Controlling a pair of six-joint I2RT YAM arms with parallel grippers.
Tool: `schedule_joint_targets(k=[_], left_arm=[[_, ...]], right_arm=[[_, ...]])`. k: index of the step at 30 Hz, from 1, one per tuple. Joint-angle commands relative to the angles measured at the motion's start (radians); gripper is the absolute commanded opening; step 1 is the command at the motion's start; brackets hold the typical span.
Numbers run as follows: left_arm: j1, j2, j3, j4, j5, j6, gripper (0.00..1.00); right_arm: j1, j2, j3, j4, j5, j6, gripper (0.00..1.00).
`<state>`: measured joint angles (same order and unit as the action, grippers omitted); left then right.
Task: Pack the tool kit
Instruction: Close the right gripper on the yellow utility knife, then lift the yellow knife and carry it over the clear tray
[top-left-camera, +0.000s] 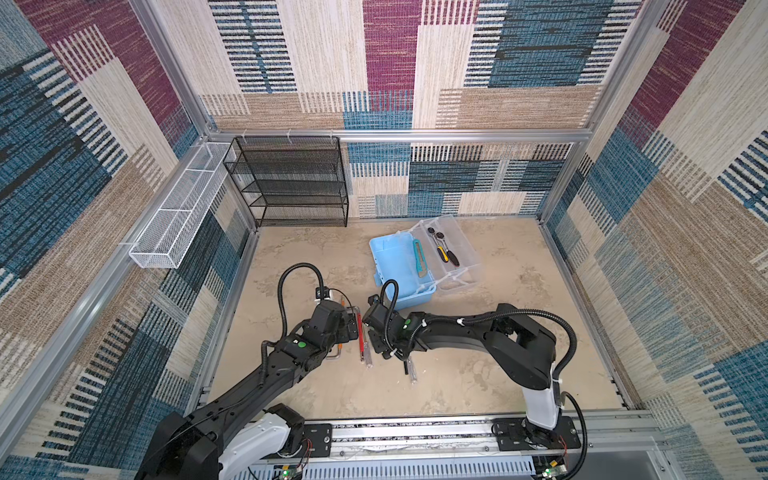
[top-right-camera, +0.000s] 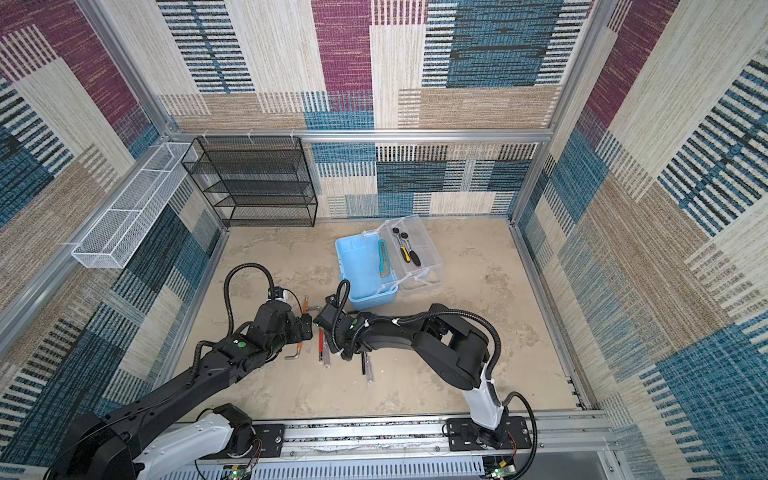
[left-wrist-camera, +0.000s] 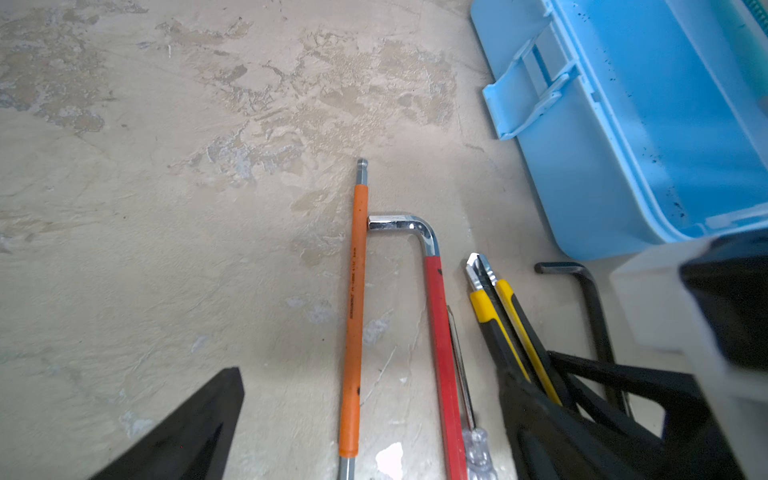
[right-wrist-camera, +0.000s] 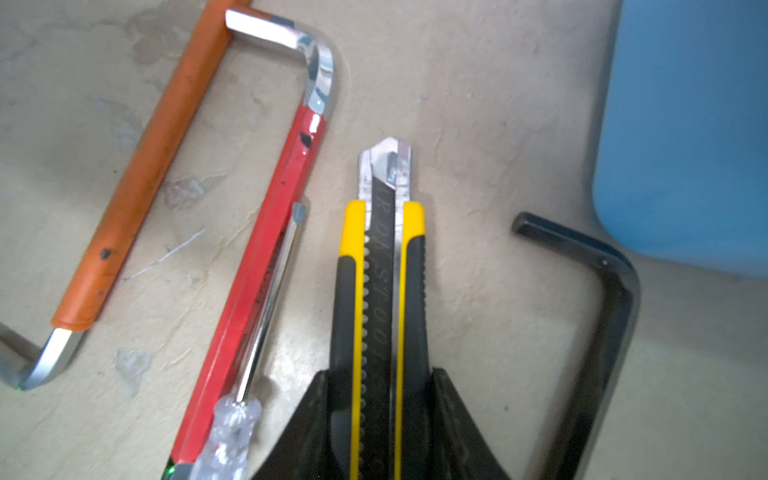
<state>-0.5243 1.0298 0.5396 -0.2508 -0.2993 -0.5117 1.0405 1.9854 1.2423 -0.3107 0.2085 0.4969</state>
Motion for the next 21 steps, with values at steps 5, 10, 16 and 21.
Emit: schedule_joint_targets(k=[5, 10, 16, 21], left_arm=[[0.0, -0.021, -0.014, 0.025, 0.005, 0.021, 0.99], [0.001, -0.022, -0.015, 0.025, 0.014, 0.02, 0.99], [0.001, -0.029, -0.019, 0.04, 0.04, 0.025, 0.99], [0.0, -0.034, -0.029, 0.065, 0.059, 0.018, 0.99]], right_arm=[[-0.017, -0.056, -0.057, 0.011, -0.052, 0.006, 0.26], [-0.017, -0.115, -0.048, 0.036, -0.058, -0.004, 0.25], [-0.055, -0.207, -0.033, 0.012, -0.048, -0.03, 0.25], [-0.128, -0.283, -0.039, -0.007, -0.023, -0.07, 0.25]])
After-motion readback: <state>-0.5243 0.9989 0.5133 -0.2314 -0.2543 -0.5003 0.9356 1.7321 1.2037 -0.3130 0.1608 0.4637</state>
